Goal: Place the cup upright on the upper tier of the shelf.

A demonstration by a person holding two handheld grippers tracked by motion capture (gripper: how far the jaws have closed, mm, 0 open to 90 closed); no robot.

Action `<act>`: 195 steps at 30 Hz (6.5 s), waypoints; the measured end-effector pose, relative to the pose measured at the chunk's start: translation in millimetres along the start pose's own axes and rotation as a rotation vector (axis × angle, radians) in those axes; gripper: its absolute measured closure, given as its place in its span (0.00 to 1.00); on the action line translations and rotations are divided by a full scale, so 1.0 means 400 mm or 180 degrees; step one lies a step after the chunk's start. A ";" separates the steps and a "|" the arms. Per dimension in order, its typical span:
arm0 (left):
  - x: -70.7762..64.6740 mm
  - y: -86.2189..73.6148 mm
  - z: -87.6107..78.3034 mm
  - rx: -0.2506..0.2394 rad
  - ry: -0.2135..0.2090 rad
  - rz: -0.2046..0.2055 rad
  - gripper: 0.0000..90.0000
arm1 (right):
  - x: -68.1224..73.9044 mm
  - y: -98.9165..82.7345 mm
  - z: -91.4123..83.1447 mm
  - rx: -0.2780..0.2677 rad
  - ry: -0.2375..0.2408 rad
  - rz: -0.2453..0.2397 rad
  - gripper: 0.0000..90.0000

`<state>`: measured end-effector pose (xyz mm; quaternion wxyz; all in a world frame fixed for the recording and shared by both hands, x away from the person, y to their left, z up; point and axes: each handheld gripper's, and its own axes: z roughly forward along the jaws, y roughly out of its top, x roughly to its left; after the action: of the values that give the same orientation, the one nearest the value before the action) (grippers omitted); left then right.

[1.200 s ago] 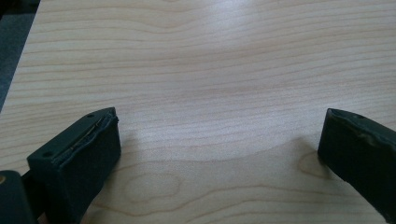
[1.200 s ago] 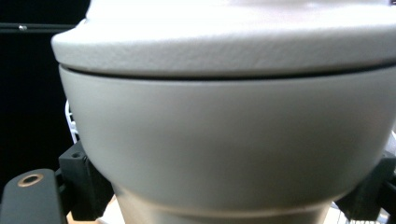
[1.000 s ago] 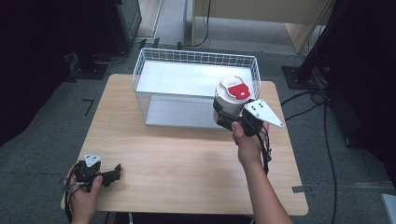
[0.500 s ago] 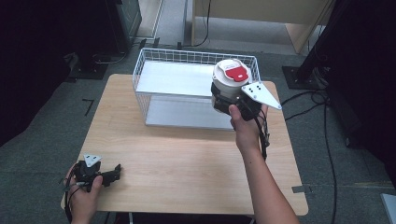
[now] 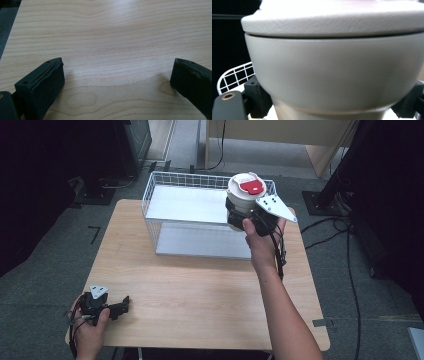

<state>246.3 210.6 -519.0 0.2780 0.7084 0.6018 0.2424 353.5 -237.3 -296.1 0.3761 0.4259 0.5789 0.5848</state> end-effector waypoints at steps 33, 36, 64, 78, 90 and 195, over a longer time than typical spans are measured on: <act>0.000 0.000 0.000 0.0003 0.0000 -0.0002 0.00 | -0.064 -0.001 0.168 0.0184 -0.0291 0.0087 0.12; 0.000 0.000 0.000 0.0003 -0.0001 -0.0002 0.00 | -0.061 -0.003 0.179 0.0193 -0.0284 0.0067 0.12; 0.000 0.000 0.000 0.0004 0.0000 0.0002 0.00 | -0.044 -0.022 0.197 0.0270 -0.0221 -0.0039 0.12; 0.000 0.000 0.000 0.0006 0.0002 0.0003 0.00 | -0.057 -0.022 0.180 0.0347 -0.0077 -0.0047 0.12; 0.000 0.000 0.000 0.0007 0.0003 0.0002 0.00 | -0.062 -0.037 0.164 0.0357 0.0044 0.0030 0.03; -0.001 0.000 0.000 0.0010 0.0004 0.0003 0.00 | -0.174 -0.336 -0.317 0.0524 -0.0256 0.0093 0.01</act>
<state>246.3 210.3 -518.9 0.2764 0.7090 0.6020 0.2420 252.6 -341.1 -430.2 0.3542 0.4870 0.6031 0.5231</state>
